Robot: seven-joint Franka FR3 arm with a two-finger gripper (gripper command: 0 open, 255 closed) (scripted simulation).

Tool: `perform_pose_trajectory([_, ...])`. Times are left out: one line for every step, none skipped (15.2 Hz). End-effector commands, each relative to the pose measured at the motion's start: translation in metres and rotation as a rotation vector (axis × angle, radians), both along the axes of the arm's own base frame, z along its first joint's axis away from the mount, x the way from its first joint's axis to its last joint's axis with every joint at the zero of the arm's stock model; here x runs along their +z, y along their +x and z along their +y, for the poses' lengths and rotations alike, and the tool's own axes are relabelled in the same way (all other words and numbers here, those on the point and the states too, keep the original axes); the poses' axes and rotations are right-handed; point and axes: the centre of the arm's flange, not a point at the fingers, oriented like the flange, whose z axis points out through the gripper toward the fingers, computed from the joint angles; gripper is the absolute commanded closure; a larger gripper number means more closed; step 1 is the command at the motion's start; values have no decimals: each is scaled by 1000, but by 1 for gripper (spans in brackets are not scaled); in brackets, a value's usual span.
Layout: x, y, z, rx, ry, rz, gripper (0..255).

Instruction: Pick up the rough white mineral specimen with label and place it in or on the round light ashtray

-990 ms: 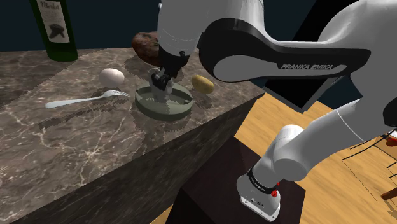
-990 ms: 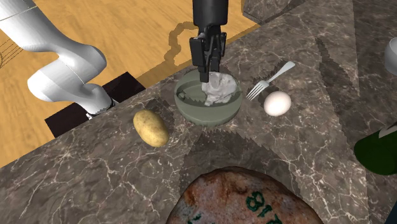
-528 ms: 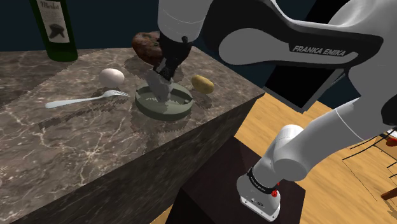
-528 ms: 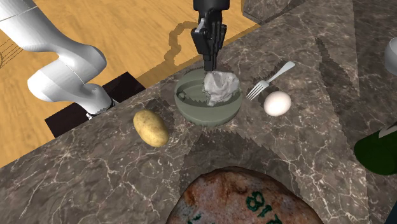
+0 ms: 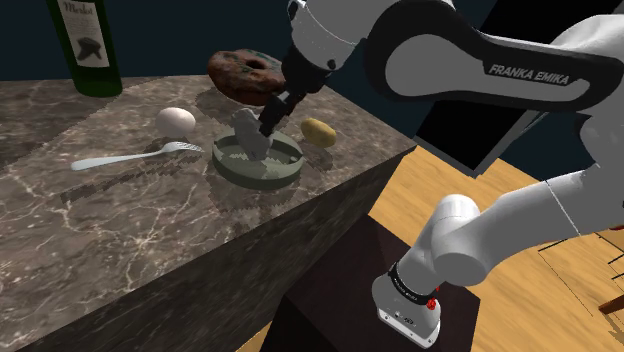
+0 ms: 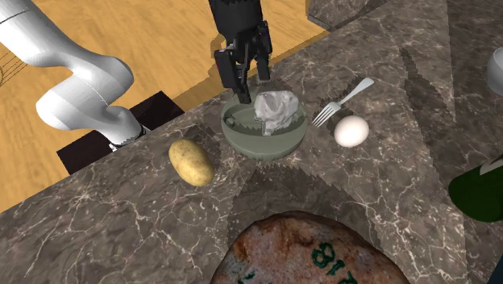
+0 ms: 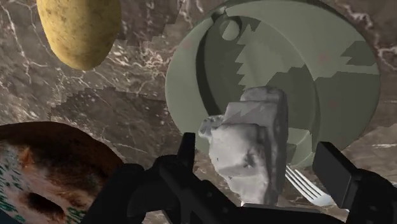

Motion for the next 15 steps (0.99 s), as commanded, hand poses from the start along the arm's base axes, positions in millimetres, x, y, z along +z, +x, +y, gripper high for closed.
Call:
perform_pose_trajectory([-6, -3, -31, 61, 160, -37, 0])
perform_pose_trajectory([-10, -1, -30, 61, 160, -37, 0])
perform_pose_trajectory([-15, 1, -30, 61, 160, -37, 0])
perform_pose_trajectory([-20, 3, -29, 61, 160, -37, 0])
perform_pose_trajectory([-25, 5, -28, 61, 160, -37, 0])
perform_pose_trajectory([-30, 7, -27, 61, 160, -37, 0])
perform_pose_trajectory([-35, 9, -26, 61, 160, -37, 0])
perform_pose_trajectory([-42, 13, -25, 61, 160, -37, 0])
perform_pose_trajectory([-42, 13, -25, 60, 160, -37, 0])
perform_pose_trajectory([-42, 13, -25, 61, 160, -37, 0])
perform_pose_trajectory([-42, 13, -25, 61, 160, -37, 0])
perform_pose_trajectory([-42, 13, -25, 61, 160, -37, 0])
perform_pose_trajectory([-42, 13, -25, 61, 160, -37, 0])
perform_pose_trajectory([-42, 13, -25, 61, 160, -37, 0])
perform_pose_trajectory([-42, 13, -25, 61, 160, -37, 0])
